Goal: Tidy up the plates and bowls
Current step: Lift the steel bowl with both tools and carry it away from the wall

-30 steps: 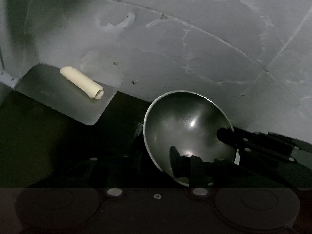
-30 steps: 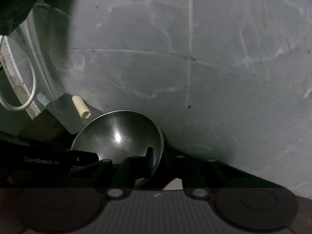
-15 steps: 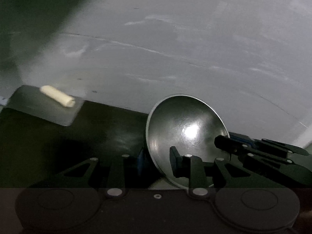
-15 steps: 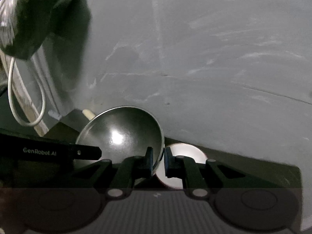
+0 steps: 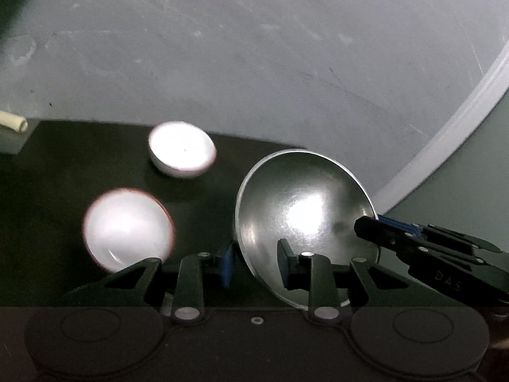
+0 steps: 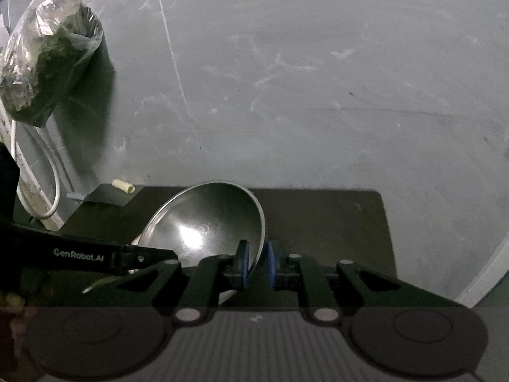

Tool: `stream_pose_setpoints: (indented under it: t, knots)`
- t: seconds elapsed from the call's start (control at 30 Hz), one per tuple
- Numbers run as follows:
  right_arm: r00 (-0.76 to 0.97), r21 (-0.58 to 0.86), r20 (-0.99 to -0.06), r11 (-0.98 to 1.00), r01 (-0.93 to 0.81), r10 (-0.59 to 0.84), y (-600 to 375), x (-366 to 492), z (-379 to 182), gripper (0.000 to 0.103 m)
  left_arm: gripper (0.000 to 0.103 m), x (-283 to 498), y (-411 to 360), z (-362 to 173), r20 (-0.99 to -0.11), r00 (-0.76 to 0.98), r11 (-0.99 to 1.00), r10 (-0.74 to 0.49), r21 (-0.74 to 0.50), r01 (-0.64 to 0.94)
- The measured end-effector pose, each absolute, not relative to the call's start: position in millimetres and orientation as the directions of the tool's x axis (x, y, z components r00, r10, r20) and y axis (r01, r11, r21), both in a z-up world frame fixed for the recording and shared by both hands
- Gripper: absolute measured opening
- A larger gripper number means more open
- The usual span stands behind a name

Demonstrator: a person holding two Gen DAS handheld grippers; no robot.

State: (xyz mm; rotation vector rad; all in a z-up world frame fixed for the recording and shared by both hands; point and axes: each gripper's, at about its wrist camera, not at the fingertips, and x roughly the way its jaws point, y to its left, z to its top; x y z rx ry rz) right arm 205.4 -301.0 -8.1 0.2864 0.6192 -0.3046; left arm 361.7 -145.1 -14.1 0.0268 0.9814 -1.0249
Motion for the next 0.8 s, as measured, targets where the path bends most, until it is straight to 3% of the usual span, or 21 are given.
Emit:
stream_pose_setpoints:
  t: [0.27,0.5,0.8]
  knots:
    - [0.789,0.266,-0.613,0.926,0.27,-0.054,-330.3,132.7,-37.2,0.015,0.031,273.6,-147.7,-39.4,-0.76,0.187,0.645,-0.622,-0.363,0.672]
    - [0.78,0.327,-0.609,0.941,0.084,0.142,-339.8,88.2,-51.6,0.015,0.033,195.3,-136.5,-48.0,-0.821,0.272,0.8,-0.502,-0.322,0.506]
    - [0.743,0.335,-0.618,0.941,-0.045,0.255,-357.8,77.4,-49.9,0.018,0.033,153.7,-151.0,-52.1,-0.85,0.312,0.869,-0.424,-0.286,0.404]
